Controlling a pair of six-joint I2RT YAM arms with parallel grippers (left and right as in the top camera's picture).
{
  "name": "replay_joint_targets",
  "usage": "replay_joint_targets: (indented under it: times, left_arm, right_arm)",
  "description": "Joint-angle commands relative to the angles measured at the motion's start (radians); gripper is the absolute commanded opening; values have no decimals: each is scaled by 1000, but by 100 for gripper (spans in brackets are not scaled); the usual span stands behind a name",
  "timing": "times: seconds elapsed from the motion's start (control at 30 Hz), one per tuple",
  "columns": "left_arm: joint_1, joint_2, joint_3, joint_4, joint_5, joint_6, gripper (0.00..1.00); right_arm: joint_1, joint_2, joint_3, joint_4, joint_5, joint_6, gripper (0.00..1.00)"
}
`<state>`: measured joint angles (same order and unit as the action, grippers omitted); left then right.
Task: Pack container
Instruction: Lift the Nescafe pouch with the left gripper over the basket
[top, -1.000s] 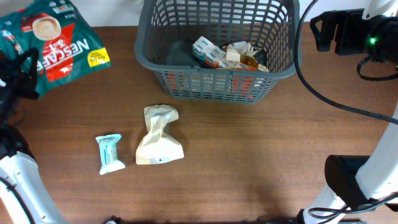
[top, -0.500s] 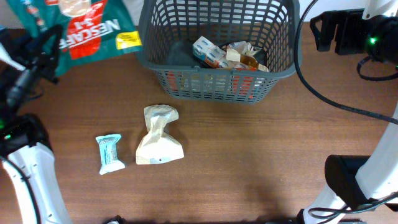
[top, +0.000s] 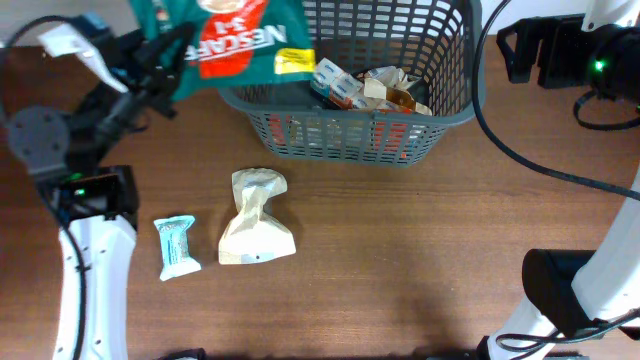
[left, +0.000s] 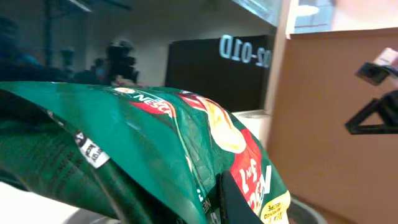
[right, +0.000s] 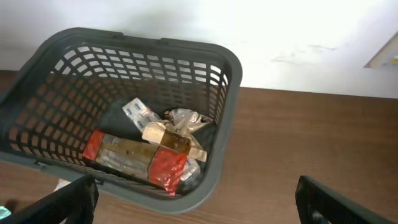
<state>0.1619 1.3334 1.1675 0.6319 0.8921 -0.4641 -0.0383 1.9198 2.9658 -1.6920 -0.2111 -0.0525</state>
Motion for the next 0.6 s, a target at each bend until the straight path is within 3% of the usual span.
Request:
replay_joint_targets:
  times: [0.0,0.33,0.57]
  left_arm:
    - [-81,5,27,34,-105,48,2]
    - [-239,109,84,16,-203,92,2]
    - [-299,252,252,-22,-209,92,2]
  right_arm:
    - [6,0,-3,-6,-22,6,99]
    - [6,0,-3,-6,-26,6,99]
    - [6,0,-3,-6,-26,6,99]
